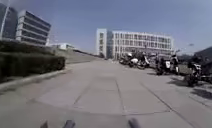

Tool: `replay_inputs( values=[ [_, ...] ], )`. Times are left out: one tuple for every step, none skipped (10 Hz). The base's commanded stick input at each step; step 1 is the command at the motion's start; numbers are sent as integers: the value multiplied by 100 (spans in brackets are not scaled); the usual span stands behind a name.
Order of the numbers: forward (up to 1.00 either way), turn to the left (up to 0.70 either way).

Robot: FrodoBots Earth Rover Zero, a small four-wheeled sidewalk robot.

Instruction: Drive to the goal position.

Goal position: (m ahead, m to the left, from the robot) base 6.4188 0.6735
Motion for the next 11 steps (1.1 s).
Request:
replay_inputs(
  values=[
    [100,27],
    [100,27],
    [100,14],
    [100,0],
    [100,0],
    [100,0],
    [100,0],
    [100,0],
    [100,0],
    [100,0],
    [100,-25]
  ],
)
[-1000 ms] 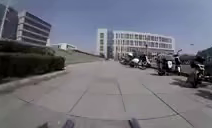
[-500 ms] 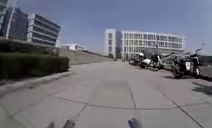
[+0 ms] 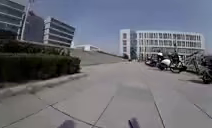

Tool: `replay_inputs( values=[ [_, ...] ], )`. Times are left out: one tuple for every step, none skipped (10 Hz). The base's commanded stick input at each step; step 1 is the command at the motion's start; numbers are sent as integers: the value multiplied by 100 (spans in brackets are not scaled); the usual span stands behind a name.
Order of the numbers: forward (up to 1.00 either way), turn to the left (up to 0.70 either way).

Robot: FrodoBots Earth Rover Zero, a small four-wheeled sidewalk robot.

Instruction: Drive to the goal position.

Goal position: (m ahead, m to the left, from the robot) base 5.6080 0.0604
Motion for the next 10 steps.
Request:
replay_inputs(
  values=[
    [100,-27],
    [100,-27],
    [100,-27],
    [100,-27],
    [100,-27],
    [100,-27],
    [100,-27],
    [100,0],
    [100,0],
    [100,0]
  ],
)
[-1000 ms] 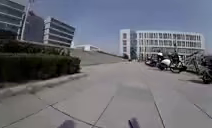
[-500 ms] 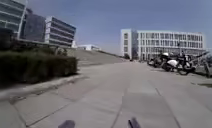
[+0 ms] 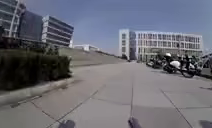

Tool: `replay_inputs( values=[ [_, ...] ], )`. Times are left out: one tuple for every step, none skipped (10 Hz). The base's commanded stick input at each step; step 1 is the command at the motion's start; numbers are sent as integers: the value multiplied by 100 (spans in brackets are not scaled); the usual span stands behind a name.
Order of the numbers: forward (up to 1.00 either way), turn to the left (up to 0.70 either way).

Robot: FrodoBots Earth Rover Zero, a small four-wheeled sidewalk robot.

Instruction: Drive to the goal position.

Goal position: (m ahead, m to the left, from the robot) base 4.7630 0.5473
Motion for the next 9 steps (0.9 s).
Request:
replay_inputs(
  values=[
    [100,0],
    [100,0],
    [100,-22],
    [100,-27],
    [100,-27],
    [100,-27],
    [100,-27],
    [100,-27],
    [100,-19]
  ],
)
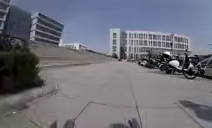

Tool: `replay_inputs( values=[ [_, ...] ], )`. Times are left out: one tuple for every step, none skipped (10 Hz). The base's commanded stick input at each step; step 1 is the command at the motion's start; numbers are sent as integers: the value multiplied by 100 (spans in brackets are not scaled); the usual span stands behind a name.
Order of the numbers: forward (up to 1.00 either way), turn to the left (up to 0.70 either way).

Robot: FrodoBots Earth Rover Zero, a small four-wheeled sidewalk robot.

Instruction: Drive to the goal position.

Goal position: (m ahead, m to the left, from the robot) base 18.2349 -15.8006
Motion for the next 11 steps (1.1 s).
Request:
replay_inputs(
  values=[
    [100,-3],
    [100,0],
    [100,0],
    [100,0],
    [100,0],
    [100,0],
    [100,0],
    [100,0],
    [100,0],
    [100,0],
    [100,0]
  ],
)
